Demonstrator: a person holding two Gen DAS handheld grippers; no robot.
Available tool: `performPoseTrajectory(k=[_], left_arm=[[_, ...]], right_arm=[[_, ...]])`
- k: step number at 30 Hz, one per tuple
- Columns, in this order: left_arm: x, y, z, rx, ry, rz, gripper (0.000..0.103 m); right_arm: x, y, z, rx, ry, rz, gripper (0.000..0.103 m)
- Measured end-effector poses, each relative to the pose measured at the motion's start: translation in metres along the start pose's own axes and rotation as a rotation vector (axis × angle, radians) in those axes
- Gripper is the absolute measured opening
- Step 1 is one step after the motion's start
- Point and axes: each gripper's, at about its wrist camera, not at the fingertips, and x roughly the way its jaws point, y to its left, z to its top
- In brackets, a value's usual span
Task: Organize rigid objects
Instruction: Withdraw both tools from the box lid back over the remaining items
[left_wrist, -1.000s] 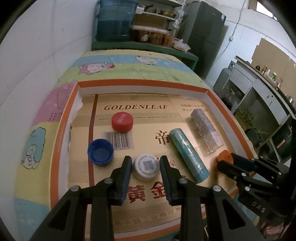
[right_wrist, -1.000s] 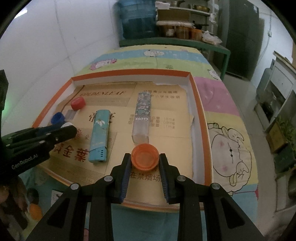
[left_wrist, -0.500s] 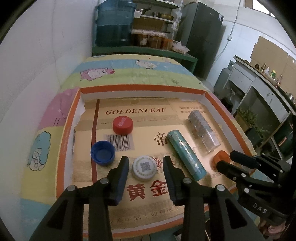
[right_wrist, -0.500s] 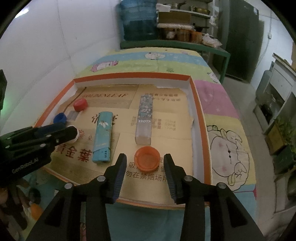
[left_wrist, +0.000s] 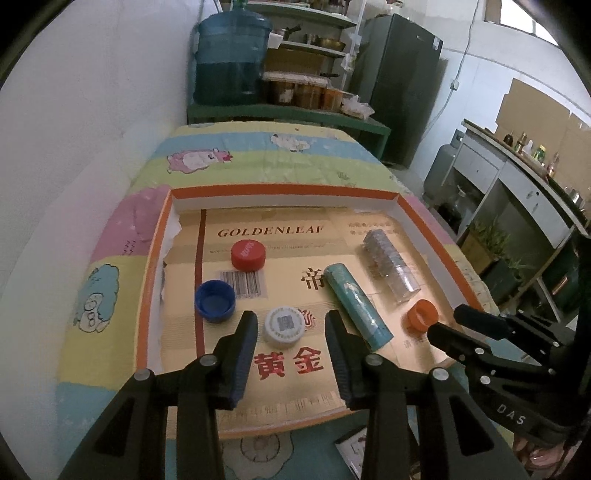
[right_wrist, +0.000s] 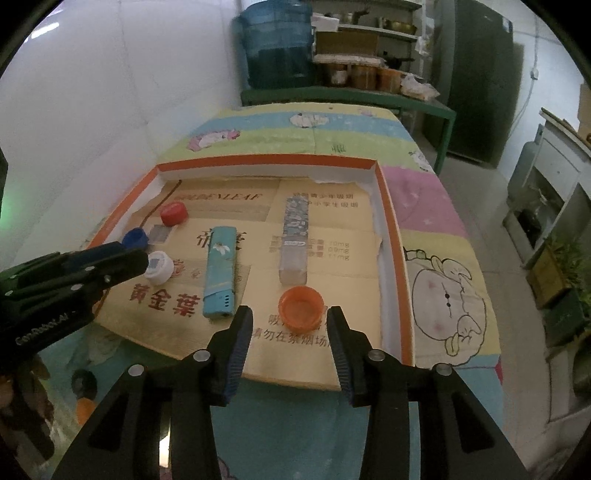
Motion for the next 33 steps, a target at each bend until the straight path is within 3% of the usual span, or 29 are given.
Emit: performPoseTrajectory(k=[33], left_arm=[[-0.106, 0.016, -0.039, -0.052, -0.126, 0.006, 0.038]], right_arm=[[-0.089, 0.046, -0.029, -0.047, -0.086, -0.016, 0.043]])
